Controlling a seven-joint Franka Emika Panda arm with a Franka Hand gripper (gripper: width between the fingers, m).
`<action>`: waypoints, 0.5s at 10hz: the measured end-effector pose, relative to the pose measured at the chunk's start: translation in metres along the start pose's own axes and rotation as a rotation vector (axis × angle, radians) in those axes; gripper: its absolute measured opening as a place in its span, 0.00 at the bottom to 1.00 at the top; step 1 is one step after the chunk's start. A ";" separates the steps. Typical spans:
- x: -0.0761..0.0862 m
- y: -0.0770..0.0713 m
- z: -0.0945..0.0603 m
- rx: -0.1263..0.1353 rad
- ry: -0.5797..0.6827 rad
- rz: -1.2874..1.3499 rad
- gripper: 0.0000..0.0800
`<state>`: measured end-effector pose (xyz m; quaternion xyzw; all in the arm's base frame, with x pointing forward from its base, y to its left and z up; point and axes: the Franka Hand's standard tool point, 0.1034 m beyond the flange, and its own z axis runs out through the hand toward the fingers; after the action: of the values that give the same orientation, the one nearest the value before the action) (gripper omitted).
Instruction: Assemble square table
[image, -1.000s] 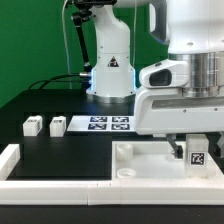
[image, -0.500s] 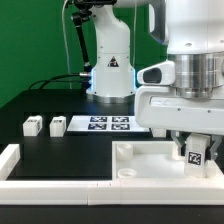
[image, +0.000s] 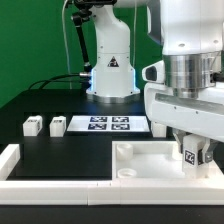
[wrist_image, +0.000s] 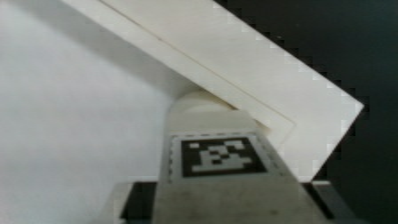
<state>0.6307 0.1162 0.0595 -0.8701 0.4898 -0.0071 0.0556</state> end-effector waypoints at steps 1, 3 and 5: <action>0.000 0.000 0.000 0.001 -0.005 0.091 0.36; 0.001 0.001 0.000 0.009 -0.019 0.259 0.36; -0.002 0.000 0.001 0.020 -0.041 0.580 0.36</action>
Offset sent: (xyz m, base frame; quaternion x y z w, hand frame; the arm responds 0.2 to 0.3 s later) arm -0.0054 -0.0135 -0.0081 0.0307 -0.0008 0.4597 0.8875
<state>0.6299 0.1180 0.0583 -0.6930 0.7168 0.0219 0.0737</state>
